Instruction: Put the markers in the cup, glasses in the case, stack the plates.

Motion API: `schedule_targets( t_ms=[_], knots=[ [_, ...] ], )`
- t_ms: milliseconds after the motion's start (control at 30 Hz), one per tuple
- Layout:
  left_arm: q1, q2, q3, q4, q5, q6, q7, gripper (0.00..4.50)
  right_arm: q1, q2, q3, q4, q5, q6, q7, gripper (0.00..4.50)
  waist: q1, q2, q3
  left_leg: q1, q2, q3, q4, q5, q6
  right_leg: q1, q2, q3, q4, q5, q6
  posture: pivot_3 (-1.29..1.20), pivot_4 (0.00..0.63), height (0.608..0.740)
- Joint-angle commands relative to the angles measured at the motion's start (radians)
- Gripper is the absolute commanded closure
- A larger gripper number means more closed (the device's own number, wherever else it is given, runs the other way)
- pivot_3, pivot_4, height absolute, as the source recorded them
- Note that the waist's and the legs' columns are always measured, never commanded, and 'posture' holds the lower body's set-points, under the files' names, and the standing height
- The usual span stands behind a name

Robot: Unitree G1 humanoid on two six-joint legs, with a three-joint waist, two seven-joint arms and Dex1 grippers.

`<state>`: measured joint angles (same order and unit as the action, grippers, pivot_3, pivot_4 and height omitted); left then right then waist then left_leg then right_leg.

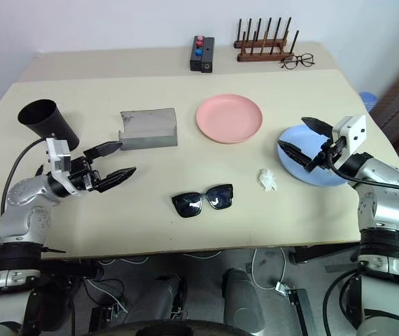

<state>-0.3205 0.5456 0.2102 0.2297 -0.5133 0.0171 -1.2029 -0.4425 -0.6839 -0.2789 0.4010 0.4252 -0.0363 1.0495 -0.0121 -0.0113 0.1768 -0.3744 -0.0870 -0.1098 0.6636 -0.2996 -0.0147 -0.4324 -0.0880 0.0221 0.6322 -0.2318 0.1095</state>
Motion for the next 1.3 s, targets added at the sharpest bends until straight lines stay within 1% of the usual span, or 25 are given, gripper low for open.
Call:
schedule_targets(
  t_ms=[33,100,233,333,433,567,633,700,767,833,900,967,1067,1133,1167,1233,1267,1300],
  knots=[
    [-0.003,-0.005,0.009,-0.009,0.006,-0.036,0.014,0.00,-0.019,0.006,-0.006,0.000,0.002,-0.036,0.008,0.02,0.000,0.000,0.000,0.000,0.000,0.000,0.000,0.000,0.000,0.000,0.000,0.000,0.000,0.000,0.000,0.00,0.150,0.740],
    [-0.011,-0.011,0.000,0.007,0.012,-0.039,0.017,0.00,0.003,0.011,-0.008,-0.017,0.001,-0.042,0.002,0.02,0.000,0.000,0.000,0.000,0.000,0.000,0.000,0.000,0.000,0.000,0.000,0.000,0.000,0.000,0.000,0.00,0.150,0.740],
    [-0.044,-0.006,-0.011,0.043,0.008,-0.016,-0.003,0.00,0.050,-0.001,-0.023,-0.118,0.017,-0.006,-0.020,0.02,0.003,0.000,0.000,0.000,0.000,0.000,0.000,0.000,0.000,0.000,0.000,0.000,0.000,0.000,0.000,0.00,0.150,0.740],
    [-0.052,0.002,-0.006,0.049,-0.009,-0.003,-0.029,0.00,0.055,-0.002,-0.022,-0.167,0.032,0.017,-0.022,0.02,0.001,0.000,0.000,0.000,0.000,0.000,0.000,0.000,0.000,0.000,0.000,0.000,0.000,0.000,0.000,0.00,0.150,0.740],
    [-0.044,0.012,0.013,0.035,-0.024,0.019,-0.023,0.00,0.044,0.012,0.001,-0.214,0.058,0.044,0.001,0.02,-0.003,0.001,0.000,0.000,0.000,0.000,0.000,0.000,0.000,0.000,0.000,0.000,0.000,0.000,0.000,0.00,0.150,0.740],
    [-0.030,0.046,0.042,0.013,-0.052,0.111,0.018,0.00,0.016,0.060,0.059,-0.297,0.074,0.087,-0.009,0.02,-0.007,0.001,0.000,0.000,0.001,0.000,0.000,0.000,0.000,0.000,0.001,0.000,0.000,0.000,0.000,0.00,0.150,0.740],
    [-0.014,0.072,0.060,-0.026,-0.076,0.207,0.064,0.00,-0.011,0.101,0.093,-0.349,0.092,0.135,-0.038,0.02,-0.005,0.001,0.000,0.000,0.001,0.000,0.000,0.000,0.000,0.000,0.001,0.000,0.000,0.000,0.000,0.00,0.150,0.740],
    [0.022,0.101,0.078,-0.075,-0.059,0.226,0.109,0.00,-0.043,0.125,0.122,-0.387,0.137,0.278,-0.089,0.02,-0.006,0.001,0.000,0.000,0.001,0.000,0.000,0.000,0.000,0.000,0.000,0.000,0.000,0.000,0.000,0.00,0.150,0.740],
    [0.062,0.132,0.107,-0.123,-0.054,0.244,0.142,0.00,-0.065,0.141,0.147,-0.410,0.134,0.326,-0.118,0.02,-0.002,0.001,0.000,0.000,0.001,0.000,0.000,0.000,0.000,-0.001,0.000,0.000,0.000,0.000,0.000,0.00,0.150,0.740],
    [0.091,0.160,0.152,-0.159,-0.070,0.266,0.175,0.00,-0.082,0.165,0.169,-0.442,0.125,0.337,-0.144,0.02,0.000,0.001,0.000,-0.001,0.001,-0.001,0.000,0.000,0.000,-0.001,0.000,0.000,0.000,0.000,0.000,0.00,0.150,0.740],
    [0.121,0.205,0.211,-0.145,-0.089,0.280,0.164,0.00,-0.104,0.215,0.217,-0.484,0.108,0.360,-0.189,0.02,0.001,0.001,0.000,-0.001,0.001,-0.001,0.000,0.000,0.000,-0.001,0.000,0.000,0.000,0.000,0.000,0.00,0.150,0.740],
    [0.172,0.238,0.260,-0.187,-0.108,0.336,0.192,0.00,-0.117,0.244,0.240,-0.505,0.107,0.354,-0.187,0.02,-0.002,0.001,0.000,-0.001,0.001,-0.001,0.000,0.000,0.000,-0.001,0.000,0.000,0.000,0.000,0.000,0.00,0.150,0.740],
    [0.226,0.250,0.316,-0.265,-0.097,0.402,0.309,0.00,-0.105,0.245,0.262,-0.494,0.055,0.290,-0.175,0.02,0.001,0.002,0.000,-0.001,0.001,-0.001,-0.001,0.000,0.000,-0.001,0.000,0.000,0.000,0.000,0.000,0.00,0.150,0.740],
    [0.236,0.265,0.340,-0.252,-0.088,0.413,0.331,0.00,-0.115,0.265,0.284,-0.488,0.023,0.271,-0.202,0.02,0.005,0.002,0.000,-0.001,0.000,-0.001,-0.001,0.000,0.000,-0.001,0.000,0.000,-0.001,0.000,0.000,0.00,0.150,0.740],
    [0.258,0.273,0.348,-0.272,-0.081,0.450,0.364,0.00,-0.118,0.257,0.286,-0.489,0.028,0.294,-0.197,0.02,0.003,0.001,0.000,-0.001,0.000,-0.001,-0.001,0.000,0.000,0.000,0.000,0.000,-0.001,0.000,0.000,0.00,0.150,0.740],
    [0.292,0.302,0.368,-0.296,-0.110,0.545,0.382,0.00,-0.128,0.224,0.298,-0.508,0.014,0.369,-0.211,0.02,-0.001,0.001,0.000,0.000,0.000,-0.001,-0.001,-0.001,0.000,0.000,0.000,0.000,-0.001,0.000,0.000,0.00,0.150,0.740],
    [0.300,0.314,0.375,-0.296,-0.120,0.578,0.384,0.00,-0.133,0.216,0.306,-0.517,0.002,0.394,-0.227,0.02,-0.002,0.001,0.000,0.000,0.000,-0.001,-0.001,-0.001,0.001,-0.001,0.000,0.000,0.000,0.000,0.000,0.00,0.150,0.740],
    [0.299,0.322,0.382,-0.288,-0.108,0.583,0.402,0.00,-0.142,0.207,0.310,-0.525,0.015,0.419,-0.213,0.02,-0.002,0.001,0.000,-0.001,0.000,-0.001,-0.001,-0.001,0.000,-0.001,0.000,0.000,0.000,0.000,0.000,0.00,0.150,0.740]
  ],
)
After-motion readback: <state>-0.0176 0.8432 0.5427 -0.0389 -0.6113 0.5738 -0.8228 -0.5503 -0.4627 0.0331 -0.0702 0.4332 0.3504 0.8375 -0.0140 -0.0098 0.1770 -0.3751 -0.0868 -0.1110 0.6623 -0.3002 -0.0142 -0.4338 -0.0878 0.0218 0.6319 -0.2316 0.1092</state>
